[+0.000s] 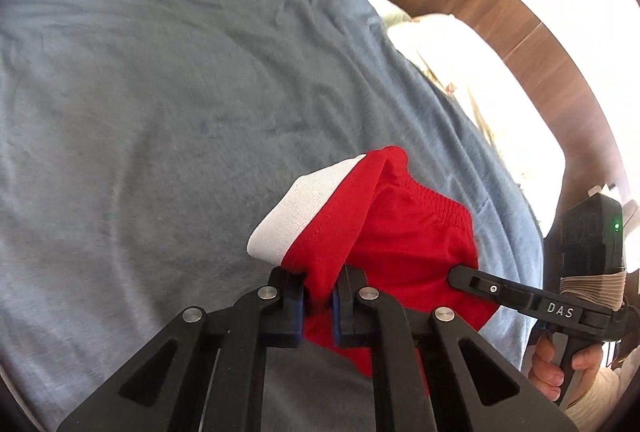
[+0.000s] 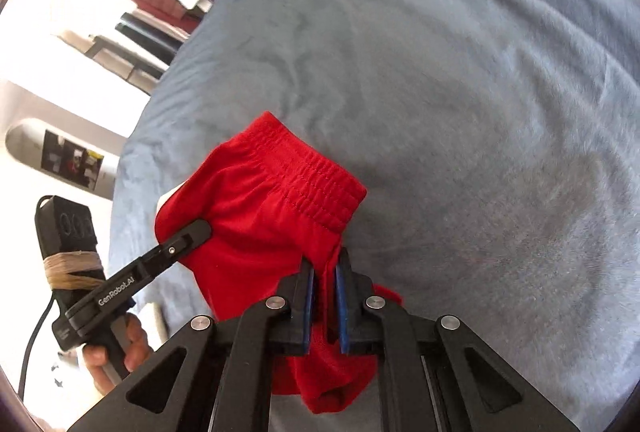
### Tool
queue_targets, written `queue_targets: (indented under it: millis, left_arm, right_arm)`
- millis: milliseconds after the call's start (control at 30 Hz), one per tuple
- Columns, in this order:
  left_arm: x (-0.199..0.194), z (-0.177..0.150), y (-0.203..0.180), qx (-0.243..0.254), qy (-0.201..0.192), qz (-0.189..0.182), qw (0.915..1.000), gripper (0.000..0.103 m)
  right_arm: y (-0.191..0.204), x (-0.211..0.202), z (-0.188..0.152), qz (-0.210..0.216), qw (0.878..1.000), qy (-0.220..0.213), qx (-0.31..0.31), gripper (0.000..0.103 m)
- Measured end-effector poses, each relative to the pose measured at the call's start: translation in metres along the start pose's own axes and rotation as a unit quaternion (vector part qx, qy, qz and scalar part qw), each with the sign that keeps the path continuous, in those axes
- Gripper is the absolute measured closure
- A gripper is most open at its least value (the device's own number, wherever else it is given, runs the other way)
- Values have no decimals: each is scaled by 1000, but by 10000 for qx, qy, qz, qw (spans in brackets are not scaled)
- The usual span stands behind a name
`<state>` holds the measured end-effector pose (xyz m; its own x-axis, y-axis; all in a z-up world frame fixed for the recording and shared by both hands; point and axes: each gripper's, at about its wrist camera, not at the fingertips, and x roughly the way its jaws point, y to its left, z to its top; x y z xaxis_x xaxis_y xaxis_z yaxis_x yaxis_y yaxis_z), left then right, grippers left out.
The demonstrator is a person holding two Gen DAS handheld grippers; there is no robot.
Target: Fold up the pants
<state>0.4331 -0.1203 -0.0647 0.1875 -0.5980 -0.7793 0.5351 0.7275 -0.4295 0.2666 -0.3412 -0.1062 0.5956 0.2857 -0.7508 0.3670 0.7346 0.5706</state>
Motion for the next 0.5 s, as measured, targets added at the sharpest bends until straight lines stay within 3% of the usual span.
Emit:
queue_targets:
  millis: [233, 500]
  left_arm:
    - [-57, -9, 13, -126, -312, 272, 9991, 92]
    - [-140, -42, 53, -451, -719, 754, 9935, 92]
  right_arm:
    - [51, -19, -6, 216, 9989, -46, -424, 93]
    - [123, -11, -30, 632, 9941, 167, -868, 93]
